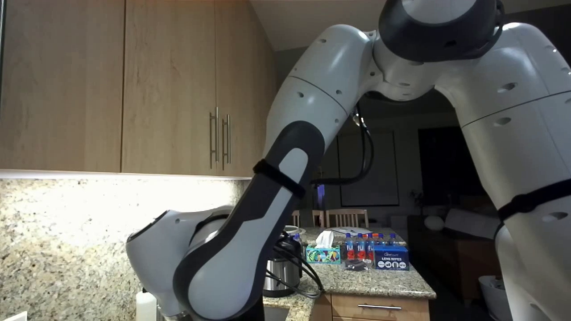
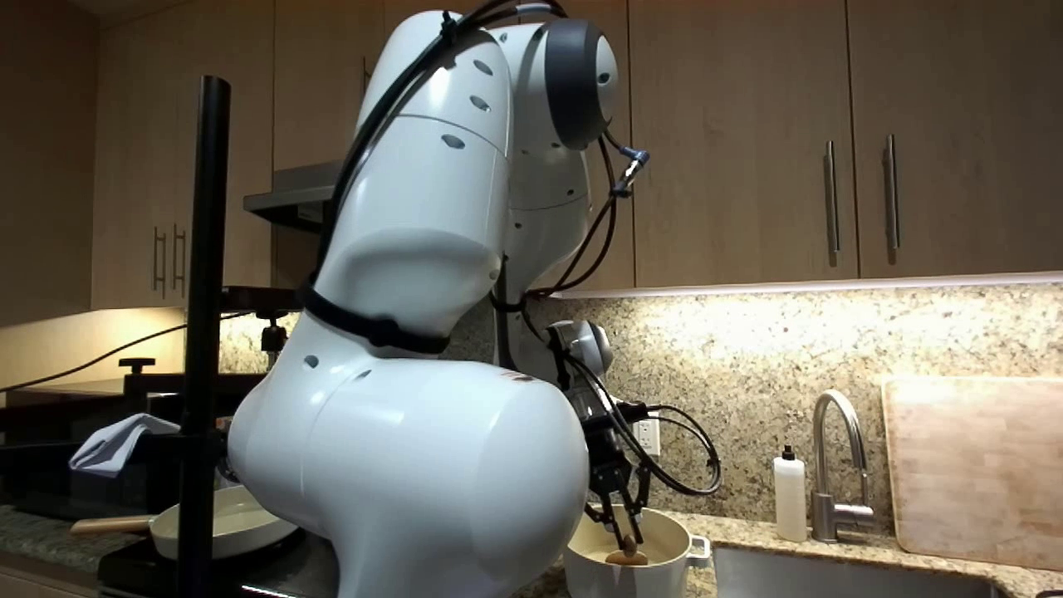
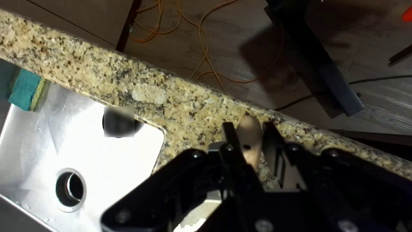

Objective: Use the wooden spoon to stir in the white pot

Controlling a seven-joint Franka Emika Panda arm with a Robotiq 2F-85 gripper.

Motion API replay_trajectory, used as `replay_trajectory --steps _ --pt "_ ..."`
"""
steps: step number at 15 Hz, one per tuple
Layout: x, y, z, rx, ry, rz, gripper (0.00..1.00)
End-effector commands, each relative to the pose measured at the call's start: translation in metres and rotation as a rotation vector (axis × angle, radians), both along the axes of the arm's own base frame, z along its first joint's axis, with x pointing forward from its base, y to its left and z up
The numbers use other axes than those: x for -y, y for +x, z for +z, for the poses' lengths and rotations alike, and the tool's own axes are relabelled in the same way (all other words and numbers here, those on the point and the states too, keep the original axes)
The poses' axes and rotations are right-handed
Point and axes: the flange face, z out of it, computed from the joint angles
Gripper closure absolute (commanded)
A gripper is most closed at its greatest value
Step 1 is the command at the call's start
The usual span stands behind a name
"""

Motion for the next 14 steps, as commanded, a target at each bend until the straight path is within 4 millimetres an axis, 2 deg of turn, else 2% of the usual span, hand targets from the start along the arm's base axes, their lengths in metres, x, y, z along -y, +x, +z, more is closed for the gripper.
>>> replay_trajectory --steps 1,3,6,14 --pt "0.027 -0.008 0.021 0.059 0.003 -0.039 0.91" --pt "0.034 0.001 0.029 0.062 0.005 -0.047 0.91" --pt "0.027 0.024 0.035 0.038 0.008 -0.031 0.91" --pt "-0.026 0.066 0.041 -0.037 -0.012 0.064 0.91"
